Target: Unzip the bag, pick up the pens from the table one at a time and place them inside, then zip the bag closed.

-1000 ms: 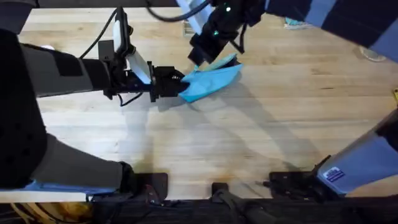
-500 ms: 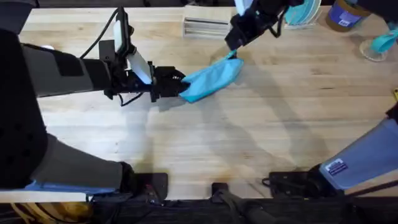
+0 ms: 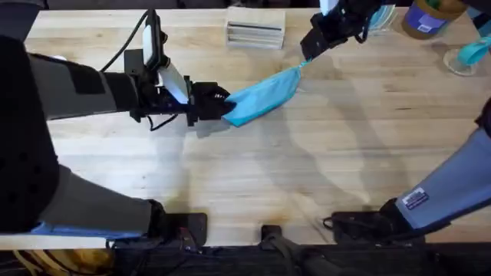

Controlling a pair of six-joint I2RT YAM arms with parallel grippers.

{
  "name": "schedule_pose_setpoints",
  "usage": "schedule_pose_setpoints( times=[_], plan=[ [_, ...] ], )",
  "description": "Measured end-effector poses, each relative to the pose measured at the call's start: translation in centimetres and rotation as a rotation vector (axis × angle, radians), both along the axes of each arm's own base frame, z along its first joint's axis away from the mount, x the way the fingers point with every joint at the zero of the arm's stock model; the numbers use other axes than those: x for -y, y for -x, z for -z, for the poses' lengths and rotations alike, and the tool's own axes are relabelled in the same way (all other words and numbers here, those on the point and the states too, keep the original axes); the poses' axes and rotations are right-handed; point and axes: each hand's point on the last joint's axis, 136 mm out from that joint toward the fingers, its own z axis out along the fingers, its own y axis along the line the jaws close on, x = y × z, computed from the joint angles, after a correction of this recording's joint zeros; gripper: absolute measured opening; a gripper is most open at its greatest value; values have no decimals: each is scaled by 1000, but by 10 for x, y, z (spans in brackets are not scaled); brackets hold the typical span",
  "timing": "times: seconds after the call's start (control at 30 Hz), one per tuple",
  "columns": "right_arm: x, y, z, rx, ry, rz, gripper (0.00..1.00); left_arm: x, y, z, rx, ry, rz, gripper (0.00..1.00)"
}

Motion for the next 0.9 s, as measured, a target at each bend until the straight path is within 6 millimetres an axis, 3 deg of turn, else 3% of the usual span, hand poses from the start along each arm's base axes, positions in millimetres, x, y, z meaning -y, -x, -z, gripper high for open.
schedule_pose_setpoints(
  times=[0.17, 0.5, 0.9],
  plan=[
    [7, -5, 17, -35, -10, 27, 35, 0, 0, 0, 0, 0, 0, 42],
    [16, -12, 82, -185, -53, 138, 35, 0, 0, 0, 3, 0, 0, 42],
    [15, -10, 88, -209, -61, 157, 35, 0, 0, 0, 3, 0, 0, 42]
  ],
)
